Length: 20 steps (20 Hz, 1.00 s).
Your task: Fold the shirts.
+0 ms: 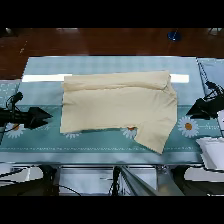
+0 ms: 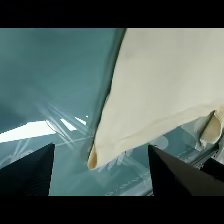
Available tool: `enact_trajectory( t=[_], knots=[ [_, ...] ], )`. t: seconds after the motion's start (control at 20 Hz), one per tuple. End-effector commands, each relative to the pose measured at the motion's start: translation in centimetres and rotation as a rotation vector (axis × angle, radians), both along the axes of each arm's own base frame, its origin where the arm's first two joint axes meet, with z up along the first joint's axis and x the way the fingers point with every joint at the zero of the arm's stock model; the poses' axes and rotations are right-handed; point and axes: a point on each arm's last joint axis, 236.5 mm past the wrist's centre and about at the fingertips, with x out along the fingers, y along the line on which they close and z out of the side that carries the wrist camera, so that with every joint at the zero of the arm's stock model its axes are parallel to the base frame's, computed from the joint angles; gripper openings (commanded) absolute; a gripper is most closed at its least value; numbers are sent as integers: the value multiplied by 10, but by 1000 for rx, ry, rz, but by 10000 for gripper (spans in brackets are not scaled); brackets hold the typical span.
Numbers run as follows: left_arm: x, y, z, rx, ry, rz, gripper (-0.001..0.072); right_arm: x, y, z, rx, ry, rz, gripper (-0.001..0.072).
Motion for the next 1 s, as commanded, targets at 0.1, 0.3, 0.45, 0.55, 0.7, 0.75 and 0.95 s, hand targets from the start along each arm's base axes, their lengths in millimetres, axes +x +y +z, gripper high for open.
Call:
enact_trajectory(
  t=[0.1,0.3,0.45,0.55,0.7,0.75,0.95],
  knots=[
    [-22,-27,-8,-16,51,-103,719,2,11,3,67,-40,-40,405],
    [-20,-42,-20,50,85,-153,718,0,12,5,77,-33,-37,397],
    [-13,-54,-33,83,120,-144,717,0,13,5,80,-34,-38,397],
    [-18,-70,-43,79,170,-173,714,0,13,5,82,-32,-37,397],
    [-25,-90,-57,82,241,-206,181,-1,14,8,80,-36,-35,396],
    [-27,-92,-58,83,236,-224,30,0,13,11,71,-47,-35,396],
    [-29,-88,-54,62,214,-248,26,-1,-2,19,-36,-99,-26,397]
  ],
)
